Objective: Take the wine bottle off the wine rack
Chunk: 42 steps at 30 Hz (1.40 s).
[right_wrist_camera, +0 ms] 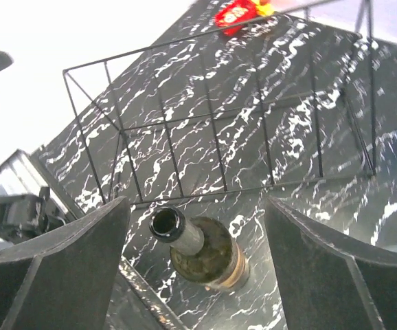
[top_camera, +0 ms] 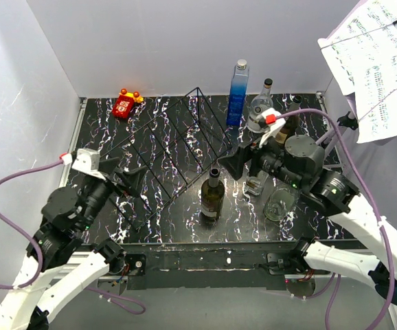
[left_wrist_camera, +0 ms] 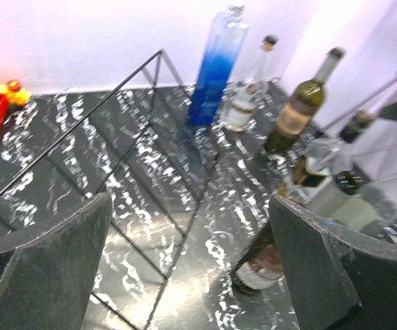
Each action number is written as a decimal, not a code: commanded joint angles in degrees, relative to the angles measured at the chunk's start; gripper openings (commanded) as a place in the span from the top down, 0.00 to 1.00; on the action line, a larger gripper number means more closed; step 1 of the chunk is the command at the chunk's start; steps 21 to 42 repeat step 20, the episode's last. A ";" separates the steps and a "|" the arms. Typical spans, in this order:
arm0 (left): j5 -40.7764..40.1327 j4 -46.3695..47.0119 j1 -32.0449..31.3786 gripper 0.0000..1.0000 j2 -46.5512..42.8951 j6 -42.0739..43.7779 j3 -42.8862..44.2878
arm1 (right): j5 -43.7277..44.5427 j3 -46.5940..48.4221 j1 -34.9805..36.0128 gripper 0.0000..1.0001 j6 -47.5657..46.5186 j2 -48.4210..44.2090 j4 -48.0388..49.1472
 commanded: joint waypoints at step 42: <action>10.34 1.74 0.09 0.02 -5.40 -1.73 3.60 | 14.44 2.35 0.17 0.12 16.32 -8.08 -16.77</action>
